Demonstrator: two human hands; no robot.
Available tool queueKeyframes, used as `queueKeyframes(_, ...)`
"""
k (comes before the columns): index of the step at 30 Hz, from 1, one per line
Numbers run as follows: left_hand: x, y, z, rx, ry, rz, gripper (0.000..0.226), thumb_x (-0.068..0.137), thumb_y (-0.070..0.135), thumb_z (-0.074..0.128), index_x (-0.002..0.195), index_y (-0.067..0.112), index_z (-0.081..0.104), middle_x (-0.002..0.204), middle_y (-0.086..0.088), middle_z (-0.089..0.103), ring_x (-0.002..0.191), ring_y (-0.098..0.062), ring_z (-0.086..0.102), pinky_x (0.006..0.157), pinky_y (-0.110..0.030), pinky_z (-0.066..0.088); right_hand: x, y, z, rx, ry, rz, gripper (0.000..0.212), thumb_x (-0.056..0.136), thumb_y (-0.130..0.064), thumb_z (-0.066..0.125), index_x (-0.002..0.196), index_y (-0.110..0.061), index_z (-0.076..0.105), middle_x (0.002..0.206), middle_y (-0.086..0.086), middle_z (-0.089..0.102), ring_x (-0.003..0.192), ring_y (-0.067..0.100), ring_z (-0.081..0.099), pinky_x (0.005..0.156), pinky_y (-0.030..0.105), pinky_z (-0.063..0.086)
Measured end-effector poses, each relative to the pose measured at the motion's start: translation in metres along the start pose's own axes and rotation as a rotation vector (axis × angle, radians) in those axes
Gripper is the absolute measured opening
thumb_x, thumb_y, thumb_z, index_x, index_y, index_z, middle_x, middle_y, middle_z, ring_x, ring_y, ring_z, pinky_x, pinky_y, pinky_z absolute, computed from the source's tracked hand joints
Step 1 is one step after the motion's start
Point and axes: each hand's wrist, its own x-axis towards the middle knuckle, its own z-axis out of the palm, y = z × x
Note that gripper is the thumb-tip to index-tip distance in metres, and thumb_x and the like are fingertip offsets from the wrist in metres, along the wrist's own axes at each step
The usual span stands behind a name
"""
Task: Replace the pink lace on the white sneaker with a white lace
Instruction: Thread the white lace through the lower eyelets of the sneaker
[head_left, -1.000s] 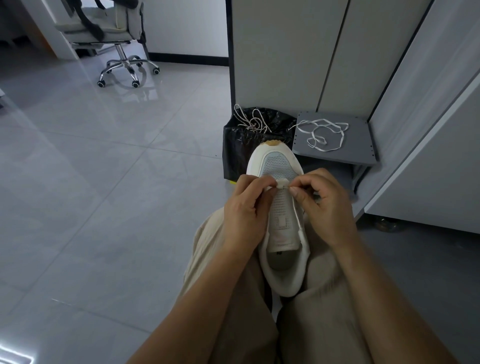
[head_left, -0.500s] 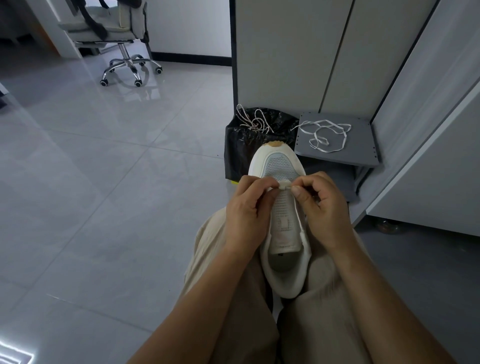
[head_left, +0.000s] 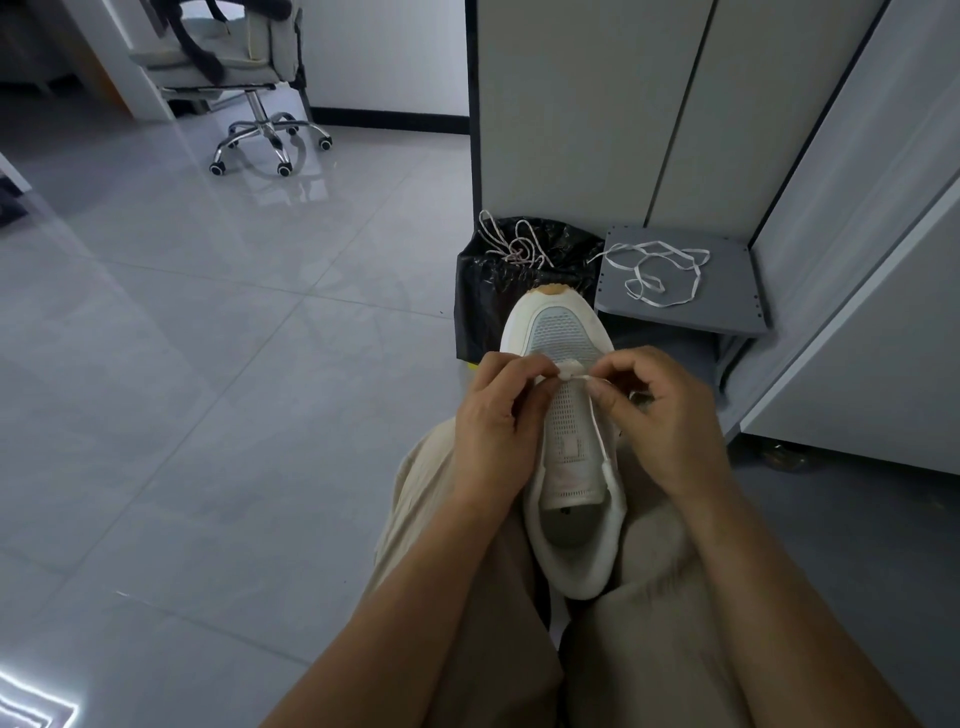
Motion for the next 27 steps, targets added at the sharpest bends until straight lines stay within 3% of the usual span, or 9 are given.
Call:
queueKeyframes(2, 0.000, 0.001, 0.000, -0.014, 0.001, 0.000, 0.009, 0.085, 0.022, 0.056, 0.094, 0.027, 0.059, 0.090, 0.006, 0.053, 0.076, 0.000, 0.053, 0.069, -0.008, 0.040, 0.001, 0.000, 0.000, -0.061, 0.025, -0.039, 0.008, 0.082, -0.018, 0.063, 0.088, -0.015, 0.067, 0.083, -0.015, 0.054, 0.077, -0.001, 0.054, 0.069, 0.010, 0.043)
queueKeyframes(7, 0.000, 0.002, -0.002, -0.050, 0.021, -0.046, 0.009, 0.084, 0.011, 0.063, 0.092, 0.014, 0.066, 0.087, 0.006, 0.054, 0.075, 0.001, 0.053, 0.069, -0.009, 0.041, 0.005, -0.007, 0.014, -0.140, -0.010, -0.124, 0.020, 0.083, -0.025, 0.058, 0.088, -0.007, 0.067, 0.089, -0.008, 0.052, 0.082, 0.004, 0.050, 0.076, 0.012, 0.041)
queueKeyframes(10, 0.000, 0.005, -0.005, -0.119, 0.044, -0.086, 0.013, 0.082, 0.010, 0.063, 0.090, 0.019, 0.065, 0.089, 0.009, 0.054, 0.080, 0.001, 0.056, 0.071, -0.011, 0.045, 0.004, -0.008, 0.013, -0.076, -0.006, -0.043, 0.012, 0.083, -0.018, 0.064, 0.092, -0.011, 0.065, 0.087, -0.011, 0.052, 0.080, -0.002, 0.051, 0.074, 0.007, 0.040)
queueKeyframes(12, 0.000, 0.007, -0.007, -0.178, 0.078, -0.153, 0.015, 0.081, 0.011, 0.062, 0.086, 0.024, 0.066, 0.088, 0.008, 0.055, 0.082, -0.003, 0.057, 0.073, -0.019, 0.049, 0.002, -0.011, 0.010, -0.007, -0.034, 0.058, 0.019, 0.082, -0.013, 0.067, 0.098, -0.018, 0.060, 0.086, -0.010, 0.054, 0.078, -0.002, 0.052, 0.072, 0.005, 0.039)
queueKeyframes(15, -0.001, 0.011, -0.010, -0.231, 0.086, -0.252, 0.023, 0.083, 0.007, 0.064, 0.083, 0.030, 0.065, 0.089, 0.008, 0.054, 0.084, -0.007, 0.057, 0.076, -0.026, 0.051, 0.003, -0.017, 0.003, 0.090, -0.106, 0.162, 0.023, 0.080, -0.012, 0.069, 0.089, -0.028, 0.055, 0.081, -0.008, 0.059, 0.071, 0.000, 0.054, 0.067, 0.008, 0.044)
queueKeyframes(19, 0.000, 0.015, -0.017, -0.325, 0.097, -0.305, 0.023, 0.085, 0.000, 0.060, 0.080, 0.021, 0.063, 0.085, 0.004, 0.057, 0.072, -0.010, 0.057, 0.065, -0.019, 0.049, 0.009, -0.014, -0.011, 0.103, -0.213, 0.241, 0.013, 0.082, -0.016, 0.067, 0.078, -0.027, 0.063, 0.075, -0.006, 0.064, 0.065, 0.001, 0.056, 0.064, 0.014, 0.047)
queueKeyframes(23, 0.000, 0.016, -0.023, -0.512, 0.155, -0.479, 0.018, 0.089, -0.001, 0.053, 0.081, 0.011, 0.063, 0.070, 0.001, 0.062, 0.066, -0.011, 0.058, 0.064, -0.022, 0.050, 0.017, -0.016, -0.017, 0.115, -0.302, 0.292, 0.012, 0.086, -0.016, 0.063, 0.077, -0.025, 0.064, 0.068, -0.006, 0.062, 0.057, -0.003, 0.051, 0.059, 0.010, 0.042)
queueKeyframes(27, -0.002, 0.019, -0.031, -0.700, 0.182, -0.597, 0.018, 0.092, -0.001, 0.047, 0.082, 0.005, 0.060, 0.068, -0.003, 0.065, 0.066, -0.013, 0.062, 0.064, -0.022, 0.053, 0.025, -0.020, -0.016, 0.147, -0.430, 0.383, 0.014, 0.088, -0.024, 0.058, 0.079, -0.017, 0.066, 0.054, -0.010, 0.055, 0.054, 0.005, 0.045, 0.061, 0.023, 0.041)
